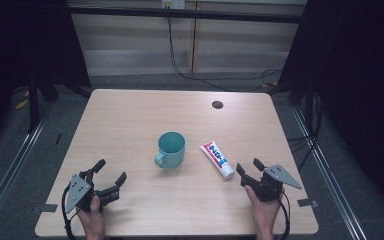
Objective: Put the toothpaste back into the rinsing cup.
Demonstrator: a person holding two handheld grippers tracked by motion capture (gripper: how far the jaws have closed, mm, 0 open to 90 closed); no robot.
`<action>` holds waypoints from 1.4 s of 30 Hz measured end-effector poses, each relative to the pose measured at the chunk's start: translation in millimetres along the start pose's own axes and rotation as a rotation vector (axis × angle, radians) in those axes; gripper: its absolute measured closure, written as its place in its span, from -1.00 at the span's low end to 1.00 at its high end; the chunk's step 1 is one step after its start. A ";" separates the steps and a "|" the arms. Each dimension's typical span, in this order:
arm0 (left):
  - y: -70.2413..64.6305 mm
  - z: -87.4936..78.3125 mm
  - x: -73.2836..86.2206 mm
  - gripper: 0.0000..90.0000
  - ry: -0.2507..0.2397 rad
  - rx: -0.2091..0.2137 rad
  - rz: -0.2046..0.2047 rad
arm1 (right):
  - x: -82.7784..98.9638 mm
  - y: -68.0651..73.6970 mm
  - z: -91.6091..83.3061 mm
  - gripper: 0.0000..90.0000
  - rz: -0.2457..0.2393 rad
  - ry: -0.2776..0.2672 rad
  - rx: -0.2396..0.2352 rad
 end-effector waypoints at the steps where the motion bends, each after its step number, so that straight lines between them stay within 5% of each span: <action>1: 0.0 0.0 0.0 -0.65 -0.001 0.000 -0.001 | -0.7 1.0 0.7 -0.31 0.001 0.020 -0.020; 5: 0.1 -0.4 -0.2 -0.65 -0.001 -0.006 0.004 | -6.4 6.0 2.5 -0.25 -0.002 0.044 -0.068; 15: 0.2 -0.4 -0.2 -0.65 0.000 -0.006 0.004 | -29.2 14.2 10.6 -0.21 -0.057 0.089 -0.087; 20: -0.2 -0.2 0.0 -0.65 0.000 -0.001 -0.001 | -36.7 15.5 16.7 -0.25 -0.049 0.147 -0.144; 23: -0.2 -0.1 -0.1 -0.65 -0.002 -0.002 -0.002 | -38.4 14.4 22.5 -0.28 -0.055 0.211 -0.157; 42: 0.1 -0.1 -0.3 -0.65 -0.003 -0.003 -0.001 | -52.1 13.3 48.0 -0.13 -0.069 0.412 -0.234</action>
Point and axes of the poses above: each handheld gripper's, and its own axes: z roughly forward along the jaws, x roughly out of its underside, y roughly to its left, the point moved 6 cm from there along z, roughly forward along the jaws, and after that the axes turned 6 degrees about -z, right-handed, at the moved point
